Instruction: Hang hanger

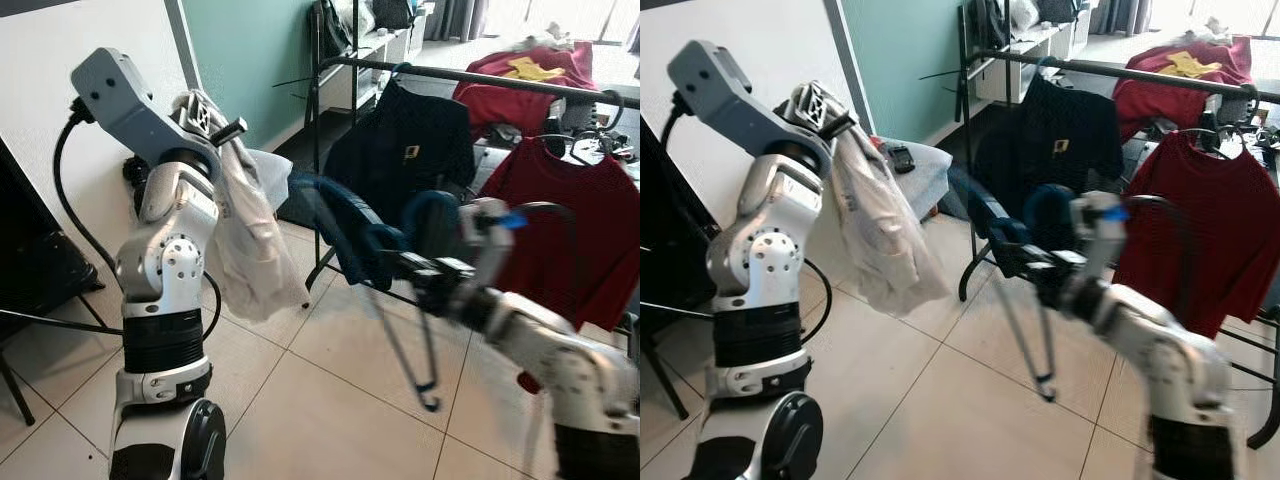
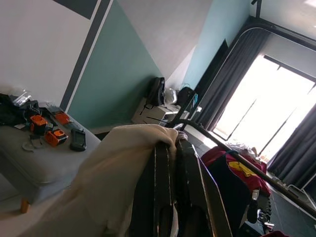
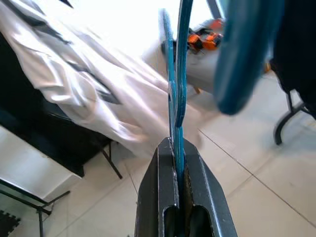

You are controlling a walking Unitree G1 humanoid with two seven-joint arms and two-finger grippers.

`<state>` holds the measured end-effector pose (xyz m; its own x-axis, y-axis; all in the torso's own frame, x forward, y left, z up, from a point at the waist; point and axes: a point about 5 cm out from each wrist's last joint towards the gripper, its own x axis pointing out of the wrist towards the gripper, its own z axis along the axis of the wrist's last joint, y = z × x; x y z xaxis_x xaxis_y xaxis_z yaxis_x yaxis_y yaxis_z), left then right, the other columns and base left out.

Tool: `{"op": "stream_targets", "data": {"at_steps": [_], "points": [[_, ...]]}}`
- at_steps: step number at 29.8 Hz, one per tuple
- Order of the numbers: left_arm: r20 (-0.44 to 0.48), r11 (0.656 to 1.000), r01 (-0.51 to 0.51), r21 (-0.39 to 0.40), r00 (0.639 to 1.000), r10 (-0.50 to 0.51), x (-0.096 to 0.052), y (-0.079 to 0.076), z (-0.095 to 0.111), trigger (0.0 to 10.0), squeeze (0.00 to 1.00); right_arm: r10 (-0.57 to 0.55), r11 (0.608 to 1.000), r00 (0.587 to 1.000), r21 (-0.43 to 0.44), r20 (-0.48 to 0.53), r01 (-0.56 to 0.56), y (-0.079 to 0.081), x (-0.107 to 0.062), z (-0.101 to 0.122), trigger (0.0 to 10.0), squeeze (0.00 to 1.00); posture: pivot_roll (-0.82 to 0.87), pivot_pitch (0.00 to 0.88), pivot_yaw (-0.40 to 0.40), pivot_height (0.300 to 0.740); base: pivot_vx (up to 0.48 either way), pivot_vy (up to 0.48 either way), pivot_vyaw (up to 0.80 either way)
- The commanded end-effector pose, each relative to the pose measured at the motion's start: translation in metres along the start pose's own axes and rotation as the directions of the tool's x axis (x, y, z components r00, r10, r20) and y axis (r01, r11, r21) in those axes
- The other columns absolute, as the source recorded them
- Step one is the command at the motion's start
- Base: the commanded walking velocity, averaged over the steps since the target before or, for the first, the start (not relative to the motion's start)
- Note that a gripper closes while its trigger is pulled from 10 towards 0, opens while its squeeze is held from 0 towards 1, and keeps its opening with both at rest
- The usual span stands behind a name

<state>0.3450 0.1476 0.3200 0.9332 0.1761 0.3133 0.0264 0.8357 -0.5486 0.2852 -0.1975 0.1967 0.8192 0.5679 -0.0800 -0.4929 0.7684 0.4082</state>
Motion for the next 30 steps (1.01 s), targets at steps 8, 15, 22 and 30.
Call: {"op": "stream_targets", "data": {"at_steps": [8, 15, 22, 30], "points": [[0.007, 1.0, 0.02, 0.013, 1.0, -0.02, -0.002, -0.008, 0.001, 10.0, 0.0, 0.407, 0.913, 0.911, -0.039, 0.061, -0.405, 0.053, -0.013, 0.013, 10.0, 0.0, -0.1, 0.046, 0.109, 0.74, 0.0, 0.0, 0.0], [0.005, 0.999, 0.025, 0.02, 1.0, -0.025, -0.002, -0.01, 0.0, 10.0, 0.0, 0.494, 0.848, 0.843, -0.096, -0.212, -0.521, 0.079, -0.01, -0.018, 10.0, 0.0, -0.09, 0.047, 0.105, 0.74, 0.0, 0.0, 0.0], [0.015, 1.0, 0.02, 0.023, 1.0, -0.021, -0.003, -0.009, 0.003, 10.0, 0.0, 0.356, 0.89, 0.878, -0.172, -0.32, -0.423, 0.066, -0.004, -0.027, 10.0, 0.0, -0.09, 0.051, 0.099, 0.74, 0.0, 0.0, 0.0], [0.009, 1.0, 0.024, 0.018, 1.0, -0.024, -0.005, -0.01, 0.001, 10.0, 0.0, 0.429, 0.875, 0.889, -0.171, -0.159, -0.453, 0.074, -0.003, -0.003, 10.0, 0.0, -0.09, 0.055, 0.102, 0.74, 0.0, 0.0, 0.0]]}}
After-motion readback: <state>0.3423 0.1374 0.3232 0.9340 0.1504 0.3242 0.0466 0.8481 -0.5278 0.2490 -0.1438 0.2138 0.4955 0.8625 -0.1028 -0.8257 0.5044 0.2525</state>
